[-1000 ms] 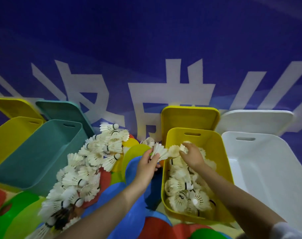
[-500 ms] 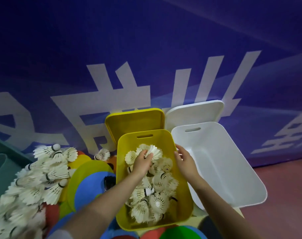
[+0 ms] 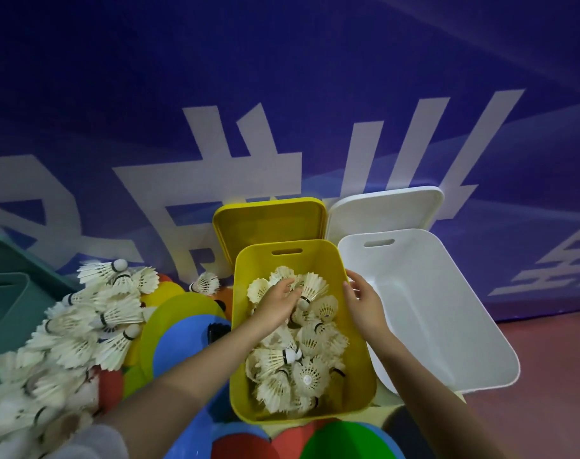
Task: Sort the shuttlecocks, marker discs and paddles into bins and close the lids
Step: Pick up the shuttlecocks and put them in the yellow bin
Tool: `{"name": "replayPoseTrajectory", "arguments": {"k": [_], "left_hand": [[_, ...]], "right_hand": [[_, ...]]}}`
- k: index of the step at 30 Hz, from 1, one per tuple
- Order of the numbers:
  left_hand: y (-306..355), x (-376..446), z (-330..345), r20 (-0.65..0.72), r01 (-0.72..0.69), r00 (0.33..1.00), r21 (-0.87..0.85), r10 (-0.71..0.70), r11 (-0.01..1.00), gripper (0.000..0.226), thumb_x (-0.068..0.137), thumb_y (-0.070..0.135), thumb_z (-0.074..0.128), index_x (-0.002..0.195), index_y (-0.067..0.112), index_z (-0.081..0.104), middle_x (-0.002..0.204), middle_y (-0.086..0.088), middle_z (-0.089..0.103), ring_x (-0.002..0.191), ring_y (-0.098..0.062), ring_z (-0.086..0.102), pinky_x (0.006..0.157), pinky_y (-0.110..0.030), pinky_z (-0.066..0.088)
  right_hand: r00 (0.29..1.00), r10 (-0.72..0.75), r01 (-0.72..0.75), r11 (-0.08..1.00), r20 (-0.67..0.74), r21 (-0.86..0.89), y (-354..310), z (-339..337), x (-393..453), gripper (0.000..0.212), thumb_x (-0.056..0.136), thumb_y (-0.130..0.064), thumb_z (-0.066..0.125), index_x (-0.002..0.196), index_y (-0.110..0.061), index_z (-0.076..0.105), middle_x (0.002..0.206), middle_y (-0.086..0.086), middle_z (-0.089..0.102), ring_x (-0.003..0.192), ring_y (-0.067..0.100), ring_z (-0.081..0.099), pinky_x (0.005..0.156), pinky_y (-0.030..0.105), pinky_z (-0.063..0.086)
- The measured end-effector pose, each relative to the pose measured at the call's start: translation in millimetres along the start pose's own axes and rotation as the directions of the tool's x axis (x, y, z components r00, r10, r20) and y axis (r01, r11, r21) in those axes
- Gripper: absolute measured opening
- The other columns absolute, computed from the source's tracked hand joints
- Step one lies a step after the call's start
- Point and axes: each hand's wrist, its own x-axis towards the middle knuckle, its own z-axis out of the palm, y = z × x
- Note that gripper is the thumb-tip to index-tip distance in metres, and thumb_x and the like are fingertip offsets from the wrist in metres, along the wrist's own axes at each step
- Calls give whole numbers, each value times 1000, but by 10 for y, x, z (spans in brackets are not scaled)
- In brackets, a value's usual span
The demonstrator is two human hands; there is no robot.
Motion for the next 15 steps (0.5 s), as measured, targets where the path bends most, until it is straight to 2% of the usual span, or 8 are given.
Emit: {"name": "replayPoseTrajectory", "arguments": {"k": [4, 6, 9, 11, 15], "left_hand": [[-64, -403, -348, -47, -100, 994, 21, 101, 995, 39, 97, 35, 48, 135, 26, 47, 131, 1, 50, 110, -11, 51, 87, -27, 44], [-103, -609, -528, -76, -153, 986, -24, 151, 988, 35, 98, 27, 48, 132, 23, 50, 127, 1, 52, 109, -13, 54, 87, -29, 48], [-202, -870, -803, -152, -225, 965, -70, 212, 972, 26, 97, 19, 49, 120, 28, 56, 115, 5, 58, 102, -9, 58, 81, -25, 50], [-314, -1004, -982, -198, -251, 953, -103, 228, 962, 22, 97, 16, 50, 111, 31, 58, 110, 6, 62, 102, -11, 60, 78, -25, 51], [-614, -1224, -1369, -232, -244, 948, -84, 220, 966, 20, 98, 18, 49, 112, 29, 58, 110, 4, 61, 99, -13, 60, 78, -27, 50]], "right_hand": [[999, -8, -1, 975, -39, -223, -157, -29, -49, 38, 98, -35, 45, 131, -19, 54, 116, 6, 64, 100, 19, 60, 85, 34, 48], [991, -92, 53, 934, -95, -354, -260, -44, -126, 39, 97, -30, 47, 132, -13, 53, 121, 11, 60, 114, 27, 52, 92, 38, 43], [962, -249, 164, 854, -112, -493, -469, 11, -308, 37, 94, -23, 52, 127, -9, 57, 120, 16, 59, 119, 35, 46, 96, 44, 39], [946, -319, 253, 833, -53, -491, -623, 122, -453, 36, 92, -23, 50, 125, -9, 59, 119, 15, 60, 118, 35, 47, 96, 43, 40], [936, -337, 349, 850, 102, -395, -959, 483, -751, 34, 96, -24, 48, 128, -17, 56, 123, 4, 58, 122, 21, 46, 93, 37, 43]]}}
